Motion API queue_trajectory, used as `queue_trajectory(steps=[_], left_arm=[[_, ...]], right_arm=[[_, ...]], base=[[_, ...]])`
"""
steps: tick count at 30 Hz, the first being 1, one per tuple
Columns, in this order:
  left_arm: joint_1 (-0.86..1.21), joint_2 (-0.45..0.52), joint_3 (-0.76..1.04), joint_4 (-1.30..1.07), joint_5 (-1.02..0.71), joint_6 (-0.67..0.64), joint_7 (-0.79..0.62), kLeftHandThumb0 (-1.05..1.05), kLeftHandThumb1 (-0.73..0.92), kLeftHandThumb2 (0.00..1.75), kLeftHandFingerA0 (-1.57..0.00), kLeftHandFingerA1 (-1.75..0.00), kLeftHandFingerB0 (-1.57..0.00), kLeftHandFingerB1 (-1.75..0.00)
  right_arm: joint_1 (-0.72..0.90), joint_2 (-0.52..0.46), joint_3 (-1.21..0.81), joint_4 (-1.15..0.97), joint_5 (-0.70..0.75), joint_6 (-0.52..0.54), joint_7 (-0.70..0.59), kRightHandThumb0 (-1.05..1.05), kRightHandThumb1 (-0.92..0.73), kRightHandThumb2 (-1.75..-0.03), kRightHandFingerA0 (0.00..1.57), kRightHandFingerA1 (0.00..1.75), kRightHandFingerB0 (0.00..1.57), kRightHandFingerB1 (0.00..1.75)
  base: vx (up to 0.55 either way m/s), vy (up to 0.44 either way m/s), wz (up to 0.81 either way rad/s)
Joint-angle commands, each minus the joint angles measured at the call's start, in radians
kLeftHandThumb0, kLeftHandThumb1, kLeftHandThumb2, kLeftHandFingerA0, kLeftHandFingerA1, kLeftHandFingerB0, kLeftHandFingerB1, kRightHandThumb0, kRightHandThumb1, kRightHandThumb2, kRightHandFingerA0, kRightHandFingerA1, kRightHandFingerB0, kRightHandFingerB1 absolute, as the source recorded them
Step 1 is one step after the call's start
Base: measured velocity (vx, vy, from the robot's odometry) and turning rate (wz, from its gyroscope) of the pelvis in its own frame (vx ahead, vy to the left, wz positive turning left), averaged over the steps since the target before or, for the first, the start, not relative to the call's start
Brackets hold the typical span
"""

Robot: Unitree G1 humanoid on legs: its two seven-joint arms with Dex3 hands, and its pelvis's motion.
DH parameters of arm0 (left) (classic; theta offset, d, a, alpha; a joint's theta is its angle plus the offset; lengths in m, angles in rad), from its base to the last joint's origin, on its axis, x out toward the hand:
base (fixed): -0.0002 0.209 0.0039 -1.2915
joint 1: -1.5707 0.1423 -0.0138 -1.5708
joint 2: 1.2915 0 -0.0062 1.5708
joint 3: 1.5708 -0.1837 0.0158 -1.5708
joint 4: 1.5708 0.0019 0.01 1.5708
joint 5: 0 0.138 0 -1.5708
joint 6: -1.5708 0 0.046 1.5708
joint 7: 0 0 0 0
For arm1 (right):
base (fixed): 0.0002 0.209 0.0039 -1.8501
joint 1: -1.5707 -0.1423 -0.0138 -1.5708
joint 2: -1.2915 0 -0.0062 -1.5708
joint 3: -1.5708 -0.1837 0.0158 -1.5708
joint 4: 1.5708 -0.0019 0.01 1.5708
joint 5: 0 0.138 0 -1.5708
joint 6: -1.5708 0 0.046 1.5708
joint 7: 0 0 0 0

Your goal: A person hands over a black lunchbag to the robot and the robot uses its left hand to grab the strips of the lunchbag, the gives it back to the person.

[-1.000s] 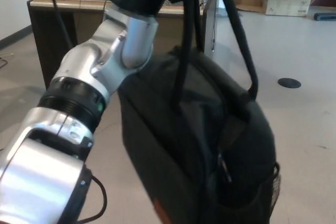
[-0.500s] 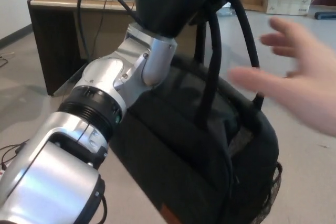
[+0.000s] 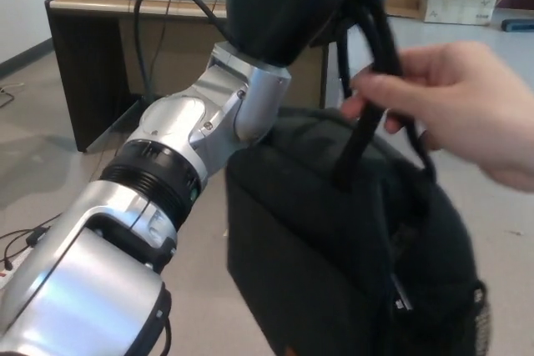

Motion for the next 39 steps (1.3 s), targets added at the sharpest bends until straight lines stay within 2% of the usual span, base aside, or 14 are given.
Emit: queue_trajectory(steps=[1,2,3,4,9,10,11,21,31,32,34,35,38,39], left_arm=[[0.019,-0.002,0.005,-0.021,-0.047,0.001,-0.086,-0.49,0.55,0.57,-0.61,-0.91,-0.56,-0.64],[0.035,-0.005,0.030,-0.040,-0.118,0.006,-0.267,-0.37,0.25,0.89,0.00,-0.50,0.00,-0.48],[0.044,-0.010,0.044,-0.052,-0.156,0.013,-0.343,-0.85,0.49,0.89,0.00,0.00,0.00,-0.03],[0.053,-0.013,0.056,-0.073,-0.186,0.029,-0.410,-0.98,0.62,0.61,0.00,0.00,0.00,0.00],[0.098,0.009,0.068,-0.242,-0.288,0.049,-0.641,-1.01,0.66,0.60,0.00,0.00,0.00,0.00],[0.098,0.013,0.067,-0.269,-0.294,0.050,-0.656,-0.98,0.51,0.89,0.00,0.00,0.00,0.00],[0.105,0.013,0.069,-0.296,-0.304,0.052,-0.670,-1.00,0.67,0.60,0.00,0.00,0.00,0.00],[0.238,0.105,0.126,-0.670,-0.427,0.161,-0.834,-1.02,0.62,0.61,0.00,0.00,0.00,0.00],[0.763,0.371,0.347,-0.872,-0.543,0.033,-0.780,-0.67,0.41,0.81,-0.02,-0.15,-0.07,-0.18],[0.858,0.391,0.372,-0.884,-0.564,0.002,-0.772,-0.69,0.50,0.57,-0.02,-0.25,-0.04,-0.25],[1.000,0.403,0.402,-0.898,-0.594,-0.015,-0.768,-0.67,0.41,0.76,-0.06,-0.24,-0.09,-0.25],[1.059,0.409,0.412,-0.891,-0.594,-0.033,-0.757,-0.70,0.43,0.77,-0.07,-0.26,-0.10,-0.28],[1.195,0.432,0.424,-0.819,-0.596,-0.117,-0.730,-0.74,0.46,0.80,-0.07,-0.30,-0.11,-0.31],[1.277,0.443,0.431,-0.782,-0.575,-0.143,-0.708,-0.75,0.47,0.81,-0.07,-0.32,-0.11,-0.33]], right_arm=[[0.016,-0.011,0.000,-0.011,0.001,0.011,-0.001,-0.60,-0.72,-0.62,0.39,0.40,0.54,0.43],[0.018,-0.008,-0.005,-0.011,0.007,0.006,-0.004,-0.59,-0.72,-0.61,0.41,0.40,0.55,0.43],[0.018,-0.008,-0.005,-0.010,0.007,0.002,-0.005,-0.58,-0.72,-0.61,0.40,0.41,0.55,0.44],[0.018,-0.008,-0.005,-0.009,0.006,0.000,-0.006,-0.57,-0.72,-0.61,0.40,0.41,0.55,0.44],[0.014,-0.006,-0.003,-0.015,0.005,0.019,-0.005,-0.56,-0.71,-0.61,0.39,0.40,0.54,0.43],[0.007,-0.008,-0.004,-0.014,0.003,0.018,-0.009,-0.55,-0.71,-0.61,0.39,0.40,0.54,0.43],[0.006,-0.007,-0.004,-0.014,0.003,0.019,-0.012,-0.55,-0.70,-0.61,0.40,0.40,0.55,0.43],[0.012,-0.006,-0.002,-0.017,-0.001,0.014,-0.018,-0.53,-0.70,-0.61,0.41,0.41,0.56,0.44],[0.033,-0.012,-0.019,-0.022,0.015,0.015,-0.016,-0.56,-0.71,-0.61,0.44,0.41,0.55,0.43],[0.044,-0.015,-0.015,-0.027,0.009,0.009,-0.024,-0.63,-0.60,-0.97,0.39,0.56,0.44,0.55],[0.056,-0.019,-0.018,-0.035,0.010,0.007,-0.025,-0.56,-0.56,-0.97,0.40,0.58,0.39,0.54],[0.061,-0.020,-0.019,-0.038,0.011,0.007,-0.027,-0.58,-0.71,-0.61,0.47,0.45,0.46,0.40],[0.071,-0.017,-0.023,-0.042,0.015,0.010,-0.033,-0.57,-0.71,-0.61,0.45,0.44,0.43,0.39],[0.076,-0.016,-0.023,-0.044,0.015,0.017,-0.032,-0.61,-0.58,-0.96,0.39,0.57,0.30,0.50]], base=[[0.00,0.000,0.00],[0.00,0.000,0.00],[0.00,0.000,0.00],[0.00,0.000,0.00],[0.00,0.000,0.00],[0.00,0.000,0.00],[0.00,0.000,0.00],[0.00,0.000,0.00],[0.00,0.000,0.00],[0.00,0.000,0.00],[0.00,0.000,0.00],[0.00,0.000,0.00],[0.00,0.000,0.00],[0.00,0.000,0.00]])
